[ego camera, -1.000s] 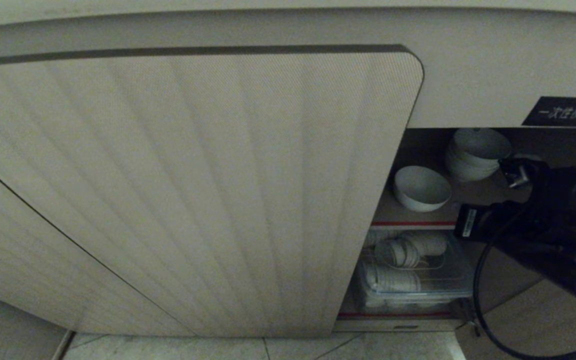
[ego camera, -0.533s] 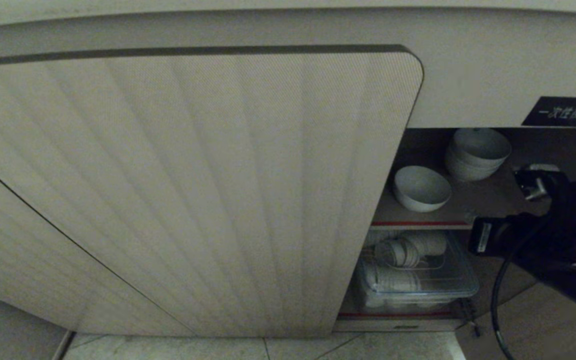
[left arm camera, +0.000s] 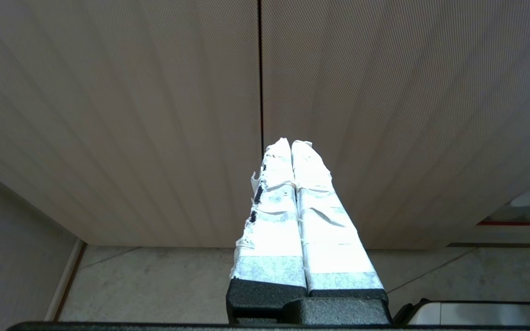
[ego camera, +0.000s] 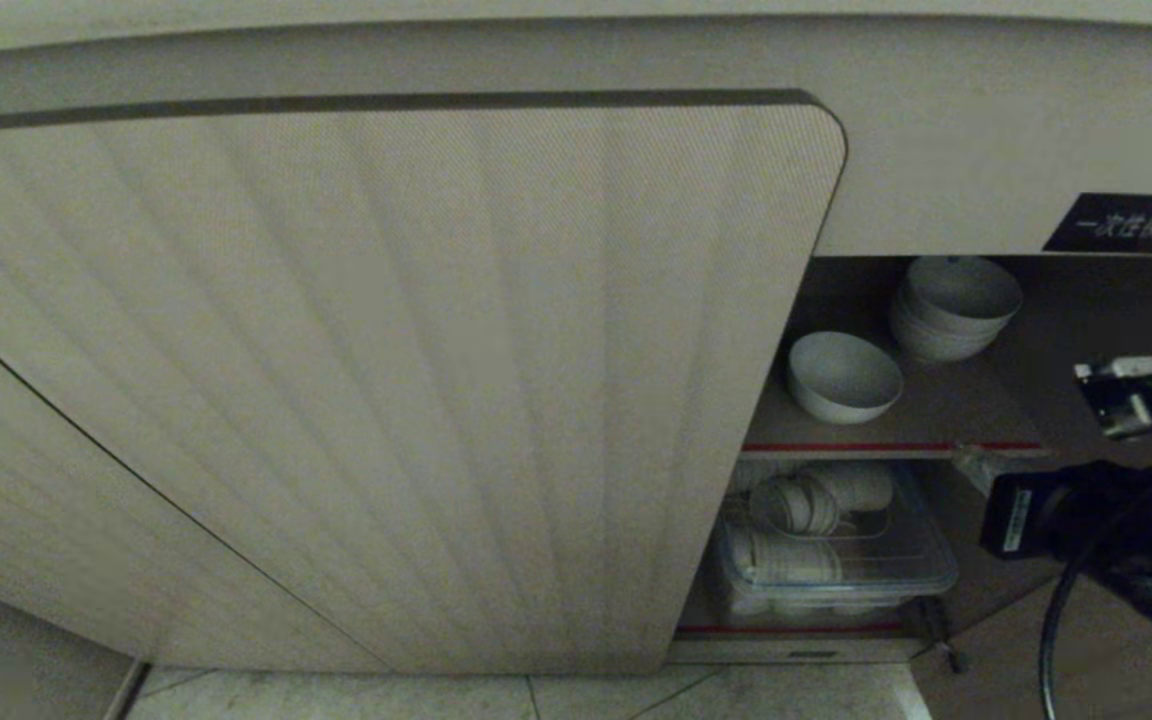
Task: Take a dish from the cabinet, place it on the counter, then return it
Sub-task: Close the cabinet door
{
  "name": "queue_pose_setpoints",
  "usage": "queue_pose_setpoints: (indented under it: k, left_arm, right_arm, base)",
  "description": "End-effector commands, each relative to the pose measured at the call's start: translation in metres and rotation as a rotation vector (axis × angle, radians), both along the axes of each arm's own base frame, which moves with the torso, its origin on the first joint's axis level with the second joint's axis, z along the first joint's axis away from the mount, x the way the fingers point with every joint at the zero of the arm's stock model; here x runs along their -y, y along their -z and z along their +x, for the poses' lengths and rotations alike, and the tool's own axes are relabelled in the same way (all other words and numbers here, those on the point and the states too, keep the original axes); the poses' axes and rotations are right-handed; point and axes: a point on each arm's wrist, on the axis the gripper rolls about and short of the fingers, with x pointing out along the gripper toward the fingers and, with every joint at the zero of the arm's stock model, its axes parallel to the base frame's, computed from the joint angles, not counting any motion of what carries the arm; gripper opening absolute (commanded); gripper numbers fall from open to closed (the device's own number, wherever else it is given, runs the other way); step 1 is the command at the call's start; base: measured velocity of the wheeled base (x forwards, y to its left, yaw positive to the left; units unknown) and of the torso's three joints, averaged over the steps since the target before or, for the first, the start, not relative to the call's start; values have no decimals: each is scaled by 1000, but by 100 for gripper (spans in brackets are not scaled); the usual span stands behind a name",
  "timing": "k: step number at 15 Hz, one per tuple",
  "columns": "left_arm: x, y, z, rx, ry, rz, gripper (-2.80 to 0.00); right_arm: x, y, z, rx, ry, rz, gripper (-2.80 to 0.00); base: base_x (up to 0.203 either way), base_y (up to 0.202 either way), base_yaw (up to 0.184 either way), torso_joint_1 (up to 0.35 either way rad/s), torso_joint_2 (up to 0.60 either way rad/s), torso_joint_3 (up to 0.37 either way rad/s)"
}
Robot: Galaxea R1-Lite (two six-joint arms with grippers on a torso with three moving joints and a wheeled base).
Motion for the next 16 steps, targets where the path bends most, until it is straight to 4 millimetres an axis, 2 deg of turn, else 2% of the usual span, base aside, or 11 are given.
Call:
queue_pose_setpoints:
  k: [1,6,13,16]
  left_arm:
    - [0,0,0,0,0,0,-280]
    - [0,0,0,0,0,0,-280]
    - [0,0,0,0,0,0,-280]
    - [0,0,0,0,0,0,-280]
  right_arm:
    - [3,-6,-9,35,0,7,-280]
    - [8,-9,-23,72,-4,-17,-280]
    - [23,-8,-65,88,-7,-46,-280]
    - [29,-1,-83,99,-9,-70,-280]
  base:
    - [0,0,0,0,0,0]
    - [0,0,0,0,0,0]
    - [0,0,0,0,0,0]
    - [0,0,0,0,0,0]
